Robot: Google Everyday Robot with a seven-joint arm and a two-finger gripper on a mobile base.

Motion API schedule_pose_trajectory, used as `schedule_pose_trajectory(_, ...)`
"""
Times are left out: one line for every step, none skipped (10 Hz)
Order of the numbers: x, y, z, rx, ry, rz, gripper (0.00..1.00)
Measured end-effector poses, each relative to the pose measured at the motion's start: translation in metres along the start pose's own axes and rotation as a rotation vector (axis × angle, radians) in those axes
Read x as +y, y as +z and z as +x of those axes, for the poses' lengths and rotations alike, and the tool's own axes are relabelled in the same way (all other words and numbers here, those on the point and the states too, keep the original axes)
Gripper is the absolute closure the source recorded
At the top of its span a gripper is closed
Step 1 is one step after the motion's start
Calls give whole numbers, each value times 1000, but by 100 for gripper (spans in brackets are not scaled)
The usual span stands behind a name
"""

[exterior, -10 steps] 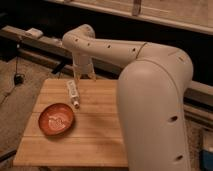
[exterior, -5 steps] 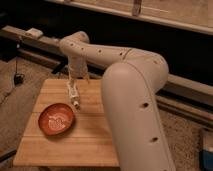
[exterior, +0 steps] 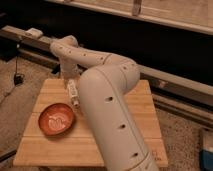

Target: Place the bottle in the ceramic bowl

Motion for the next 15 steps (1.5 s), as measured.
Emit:
schedule_pose_trajectory(2, 9, -7, 15, -8, 10, 35)
schedule_pose_trajectory(2, 16, -14, 29, -8, 19, 35)
schedule_pose_trajectory(0, 21, -21, 41, -3, 26, 35)
schedule_pose_trajectory(-4, 25, -25, 50, 5, 29, 35)
schedule_pose_trajectory(-10, 31, -30, 60, 22, 31, 35)
schedule_pose_trajectory(-14, 37, -33, 70, 34, 33, 35)
schedule_pose_trajectory(-16, 42, -35, 77, 42, 32, 35)
schedule_pose_trajectory(-17, 46, -36, 85, 46, 30, 35)
schedule_pose_trajectory(-17, 52, -36, 95, 50, 25, 35)
schedule_pose_trajectory(-16, 57, -36, 104, 51, 21, 35)
schedule_pose_trajectory(-14, 62, -36, 113, 49, 17, 35)
schedule_pose_trajectory(-11, 67, -35, 121, 47, 15, 35)
schedule_pose_trajectory(-9, 72, -35, 129, 45, 12, 35)
schedule_pose_trajectory(-7, 75, -35, 136, 43, 8, 35)
schedule_pose_trajectory(-6, 79, -34, 143, 42, 5, 35)
